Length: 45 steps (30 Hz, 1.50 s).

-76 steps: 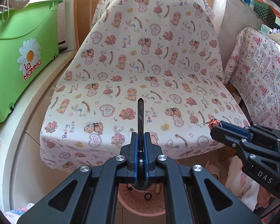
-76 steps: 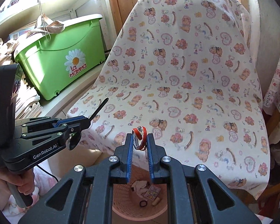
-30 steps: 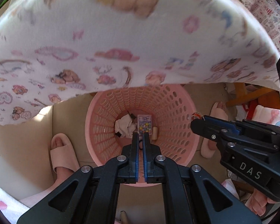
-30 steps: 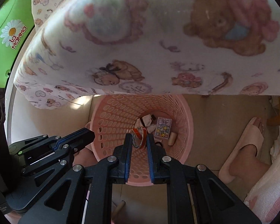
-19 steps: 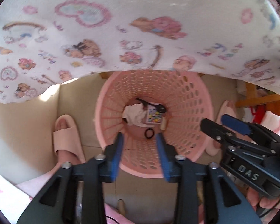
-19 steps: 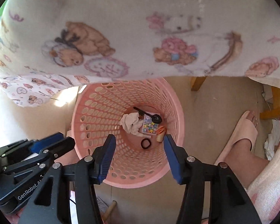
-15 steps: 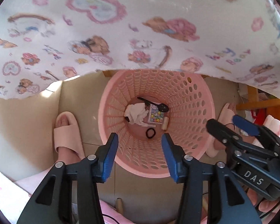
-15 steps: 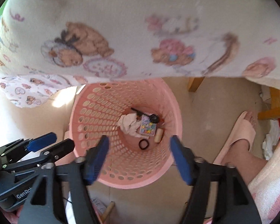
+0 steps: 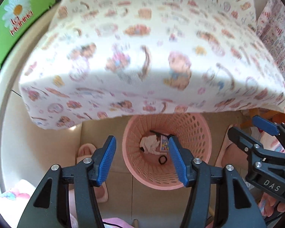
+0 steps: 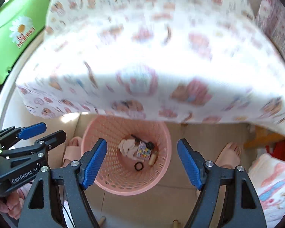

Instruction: Collect trash

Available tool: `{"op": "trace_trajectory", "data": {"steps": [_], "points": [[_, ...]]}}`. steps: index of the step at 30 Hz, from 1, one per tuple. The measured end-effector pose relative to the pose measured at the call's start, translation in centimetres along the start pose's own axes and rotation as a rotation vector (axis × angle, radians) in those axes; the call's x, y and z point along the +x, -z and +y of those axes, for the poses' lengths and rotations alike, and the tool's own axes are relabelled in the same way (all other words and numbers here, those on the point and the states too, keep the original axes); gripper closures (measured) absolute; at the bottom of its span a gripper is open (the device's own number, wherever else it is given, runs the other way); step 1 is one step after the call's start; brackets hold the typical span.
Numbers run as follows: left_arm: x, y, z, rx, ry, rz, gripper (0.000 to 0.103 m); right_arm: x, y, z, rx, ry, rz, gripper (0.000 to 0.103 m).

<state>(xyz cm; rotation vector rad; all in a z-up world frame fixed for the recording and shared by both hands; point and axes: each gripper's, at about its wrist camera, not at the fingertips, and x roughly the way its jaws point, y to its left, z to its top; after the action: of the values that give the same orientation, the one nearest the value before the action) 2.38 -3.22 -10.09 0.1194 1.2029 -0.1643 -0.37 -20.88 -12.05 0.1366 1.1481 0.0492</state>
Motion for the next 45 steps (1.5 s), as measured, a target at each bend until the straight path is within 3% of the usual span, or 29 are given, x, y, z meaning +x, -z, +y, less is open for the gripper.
{"op": "trace_trajectory", "data": {"steps": [7, 12, 14, 19, 25, 45], "points": [[-4.5, -0.8, 0.6, 0.000, -0.027, -0.175, 0.029, -5.3, -0.9, 0.4, -0.053, 0.075, -0.160, 0.016], [-6.5, -1.3, 1.7, -0.037, 0.005, -0.261, 0.012, -7.8, -1.2, 0.3, -0.048, 0.081, -0.255, 0.009], [-7.4, -1.3, 1.7, -0.055, 0.012, -0.294, 0.010, -8.6, -1.2, 0.5, -0.063, 0.092, -0.306, 0.000], [-9.6, -1.2, 2.0, -0.061, -0.007, -0.376, 0.004, -9.8, -1.6, 0.3, -0.039, 0.054, -0.338, 0.000], [-11.7, -0.8, 2.0, -0.039, -0.022, -0.485, 0.001, -10.8, -1.6, 0.4, -0.060, 0.084, -0.387, 0.000], [-11.9, -0.7, 2.3, -0.053, -0.032, -0.521, 0.001, -11.5, -1.5, 1.3, -0.100, 0.061, -0.431, 0.000]]}}
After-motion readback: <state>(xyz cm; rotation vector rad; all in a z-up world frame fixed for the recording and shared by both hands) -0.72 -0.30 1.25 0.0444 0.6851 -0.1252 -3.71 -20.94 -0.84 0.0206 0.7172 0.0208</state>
